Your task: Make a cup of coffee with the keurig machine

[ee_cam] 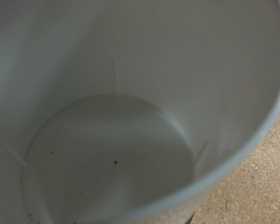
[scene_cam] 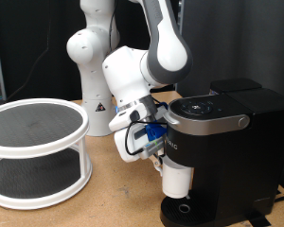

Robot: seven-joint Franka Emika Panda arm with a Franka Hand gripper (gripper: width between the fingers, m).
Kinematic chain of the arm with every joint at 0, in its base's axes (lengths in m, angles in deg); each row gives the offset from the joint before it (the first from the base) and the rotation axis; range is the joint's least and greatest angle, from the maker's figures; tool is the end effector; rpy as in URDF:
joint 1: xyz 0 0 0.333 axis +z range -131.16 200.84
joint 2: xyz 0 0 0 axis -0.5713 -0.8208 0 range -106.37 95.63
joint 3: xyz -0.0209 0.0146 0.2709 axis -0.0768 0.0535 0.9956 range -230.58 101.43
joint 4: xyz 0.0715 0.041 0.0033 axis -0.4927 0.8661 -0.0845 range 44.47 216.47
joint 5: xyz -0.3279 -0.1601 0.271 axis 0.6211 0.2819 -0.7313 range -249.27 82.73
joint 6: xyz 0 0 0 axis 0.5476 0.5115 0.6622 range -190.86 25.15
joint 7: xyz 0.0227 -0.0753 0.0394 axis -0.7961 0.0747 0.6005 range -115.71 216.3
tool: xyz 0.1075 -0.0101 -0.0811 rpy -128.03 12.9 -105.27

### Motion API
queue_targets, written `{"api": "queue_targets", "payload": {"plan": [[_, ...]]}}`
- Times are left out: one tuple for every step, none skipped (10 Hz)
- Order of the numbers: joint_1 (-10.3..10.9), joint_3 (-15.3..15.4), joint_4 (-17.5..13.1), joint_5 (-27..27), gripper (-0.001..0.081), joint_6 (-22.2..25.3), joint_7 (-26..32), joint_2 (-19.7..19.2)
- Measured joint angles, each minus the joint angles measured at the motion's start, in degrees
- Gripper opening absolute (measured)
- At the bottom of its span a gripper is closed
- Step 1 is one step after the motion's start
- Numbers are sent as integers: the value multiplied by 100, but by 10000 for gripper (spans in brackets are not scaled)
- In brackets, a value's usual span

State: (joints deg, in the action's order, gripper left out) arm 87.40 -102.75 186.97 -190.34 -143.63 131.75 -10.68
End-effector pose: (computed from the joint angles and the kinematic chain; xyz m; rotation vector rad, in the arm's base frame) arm 0.4546 0.0479 0.1130 -2.7239 0.1683 -0.6836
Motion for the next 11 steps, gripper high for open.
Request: {"api": "queue_targets", "payload": {"plan": [[-1, 0, -21, 0, 74, 35, -3, -47], [-1, 0, -37, 0, 74, 71, -3, -89], [-1, 0, -44, 0, 74, 89, -3, -119], [-1, 0, -58, -5, 74, 96, -3, -160], [-1, 0, -79, -6, 74, 109, -9, -224], [-1, 0, -103, -41, 74, 130, -10, -286], [-1, 1, -138, -101, 74, 145, -10, -363], [-1, 1, -177, -156, 74, 171, -8, -447], [-1, 1, -221, -214, 74, 204, 0, -532], [-1, 1, -264, -295, 74, 251, 24, -611], [-1, 2, -307, -345, 74, 299, 28, -695]]}}
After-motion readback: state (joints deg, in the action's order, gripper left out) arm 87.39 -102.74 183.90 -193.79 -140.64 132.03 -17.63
